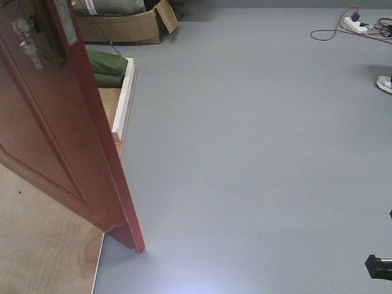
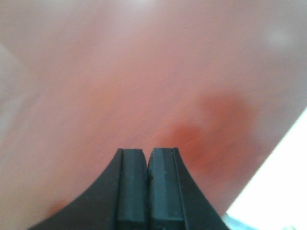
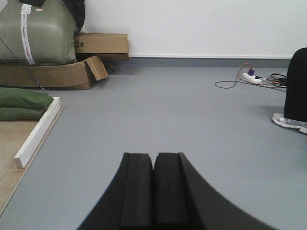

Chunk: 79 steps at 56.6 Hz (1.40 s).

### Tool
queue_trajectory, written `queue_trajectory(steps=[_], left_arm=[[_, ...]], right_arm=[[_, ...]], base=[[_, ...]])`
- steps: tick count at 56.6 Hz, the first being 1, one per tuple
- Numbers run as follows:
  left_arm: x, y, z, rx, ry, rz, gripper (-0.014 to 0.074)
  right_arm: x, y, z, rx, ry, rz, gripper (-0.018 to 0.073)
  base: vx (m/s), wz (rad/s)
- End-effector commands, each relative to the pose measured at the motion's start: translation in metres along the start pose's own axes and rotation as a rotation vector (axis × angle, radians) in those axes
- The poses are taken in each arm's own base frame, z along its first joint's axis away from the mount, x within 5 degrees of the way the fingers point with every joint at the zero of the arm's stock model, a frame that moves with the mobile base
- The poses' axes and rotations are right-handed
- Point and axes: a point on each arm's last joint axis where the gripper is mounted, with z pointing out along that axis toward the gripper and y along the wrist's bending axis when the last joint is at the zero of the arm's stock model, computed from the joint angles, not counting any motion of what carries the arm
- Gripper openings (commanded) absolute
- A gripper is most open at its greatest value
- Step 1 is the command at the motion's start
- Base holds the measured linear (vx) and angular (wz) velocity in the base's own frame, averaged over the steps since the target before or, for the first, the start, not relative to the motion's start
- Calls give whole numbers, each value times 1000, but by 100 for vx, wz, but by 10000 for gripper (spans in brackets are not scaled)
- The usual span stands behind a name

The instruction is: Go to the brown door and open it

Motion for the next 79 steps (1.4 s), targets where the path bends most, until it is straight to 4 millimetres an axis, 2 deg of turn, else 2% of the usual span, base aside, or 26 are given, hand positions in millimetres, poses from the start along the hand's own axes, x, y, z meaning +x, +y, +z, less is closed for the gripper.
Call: queue_trajectory(steps=[1, 13, 24, 37, 53, 79], left_arm=[[-9, -10, 12, 32, -33, -5, -3], [-1, -1, 49, 34, 7, -14, -3], [0, -2, 71, 77, 34, -13, -3], [10, 6, 99, 90, 68, -14, -3], [23, 17, 113, 68, 94, -21, -3], [31, 25, 120, 53, 114, -25, -3]], right_arm=[[-6, -1, -1, 12, -89, -10, 0], [-6, -1, -1, 12, -89, -10, 0], [-6, -1, -1, 12, -89, -10, 0], [-6, -1, -1, 12, -89, -10, 0], [-6, -1, -1, 12, -89, -10, 0], [-6, -1, -1, 12, -89, -10, 0]], base=[[0, 0], [0, 0], [0, 0], [0, 0], [0, 0], [0, 0]])
